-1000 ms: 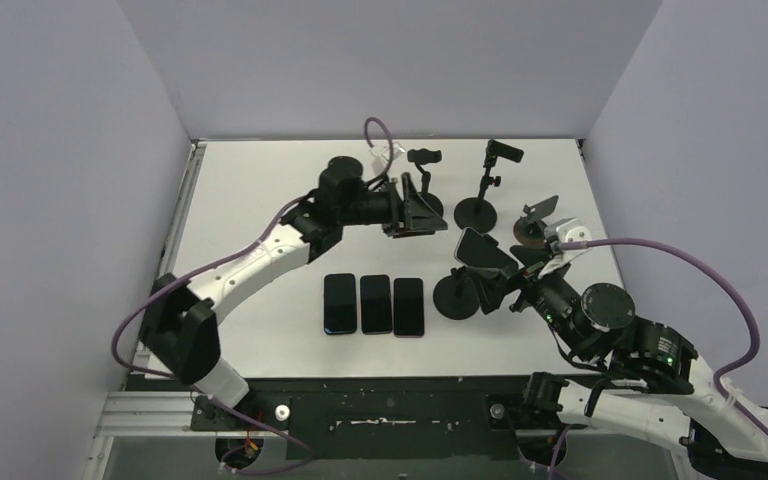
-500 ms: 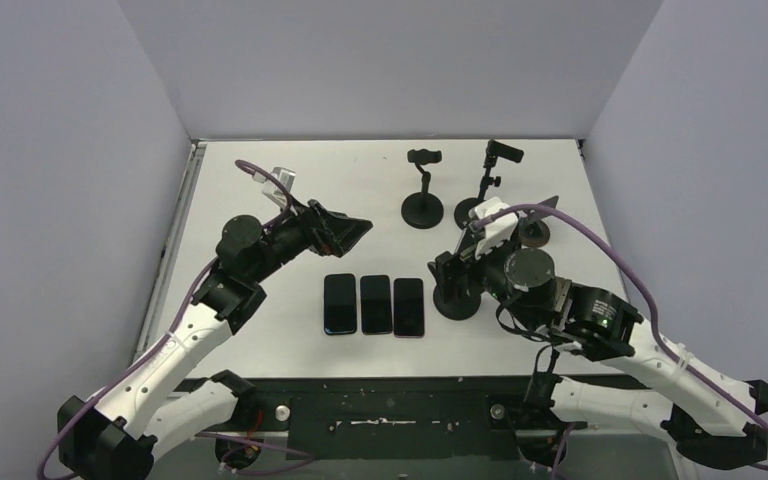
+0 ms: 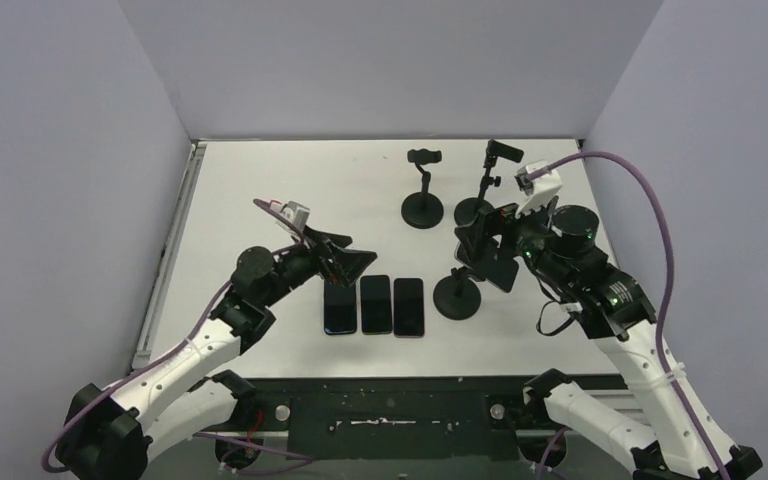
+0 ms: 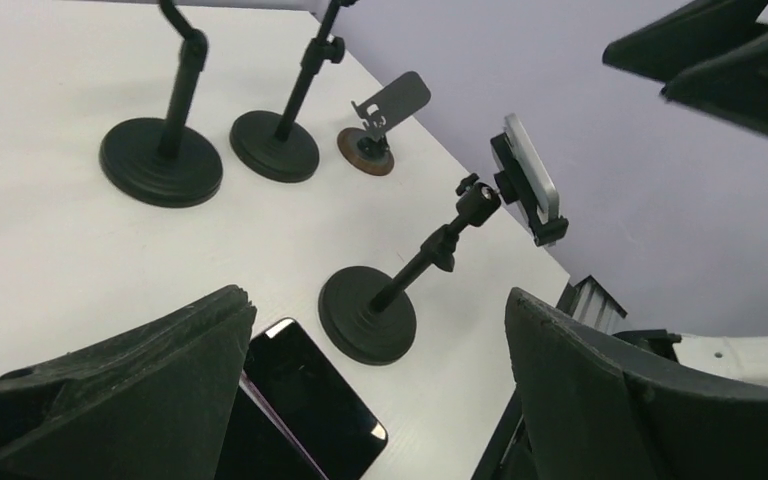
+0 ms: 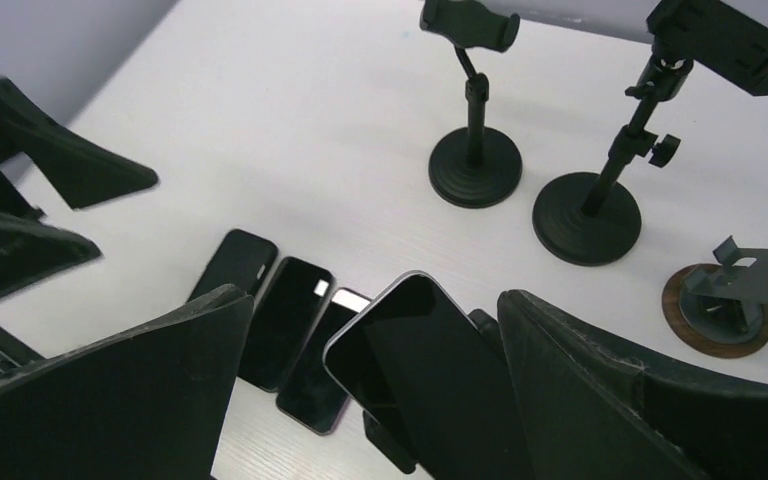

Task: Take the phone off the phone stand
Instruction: Adjust the phone stand with the phone at the center of the board.

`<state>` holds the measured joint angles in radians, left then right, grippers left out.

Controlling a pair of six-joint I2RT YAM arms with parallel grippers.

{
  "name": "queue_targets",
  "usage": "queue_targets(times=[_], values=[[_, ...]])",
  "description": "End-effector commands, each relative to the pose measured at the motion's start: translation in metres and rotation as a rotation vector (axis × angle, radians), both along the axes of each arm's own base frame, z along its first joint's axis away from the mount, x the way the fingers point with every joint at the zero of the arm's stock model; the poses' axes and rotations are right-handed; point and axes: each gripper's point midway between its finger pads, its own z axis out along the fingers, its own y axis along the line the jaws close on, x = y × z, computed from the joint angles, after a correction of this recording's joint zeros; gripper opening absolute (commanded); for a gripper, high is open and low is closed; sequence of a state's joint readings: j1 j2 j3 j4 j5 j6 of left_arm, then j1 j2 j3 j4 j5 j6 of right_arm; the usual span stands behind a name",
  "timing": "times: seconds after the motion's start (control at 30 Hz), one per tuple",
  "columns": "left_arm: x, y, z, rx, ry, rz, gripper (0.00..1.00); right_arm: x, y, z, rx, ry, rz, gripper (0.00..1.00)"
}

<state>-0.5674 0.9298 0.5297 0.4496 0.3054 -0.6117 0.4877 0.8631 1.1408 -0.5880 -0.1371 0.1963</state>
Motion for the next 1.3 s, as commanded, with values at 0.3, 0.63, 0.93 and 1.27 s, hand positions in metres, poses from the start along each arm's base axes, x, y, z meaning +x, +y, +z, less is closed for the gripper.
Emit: queue_targets(times=[0.3,0.63,0.93,1.27], values=[[-0.029,-0.137,-0.002,0.171,-0.531,-0.129,0.88,-0.037,-0.010,0.064,0.244,-0.070,-0.029,0.97],[-0.001,-0.201,-0.035,0.210,-0.587,-0.173,0.88,-0.048,-0.018,0.069,0.246,-0.088,-0.033,0.97],[0.007,-0.219,-0.066,0.239,-0.602,-0.218,0.81,-0.041,-0.014,0.061,0.207,-0.076,-0.022,0.97],[0.021,-0.218,-0.066,0.157,-0.606,-0.245,0.62,-0.031,-0.013,0.049,0.179,-0.075,-0.036,0.97]])
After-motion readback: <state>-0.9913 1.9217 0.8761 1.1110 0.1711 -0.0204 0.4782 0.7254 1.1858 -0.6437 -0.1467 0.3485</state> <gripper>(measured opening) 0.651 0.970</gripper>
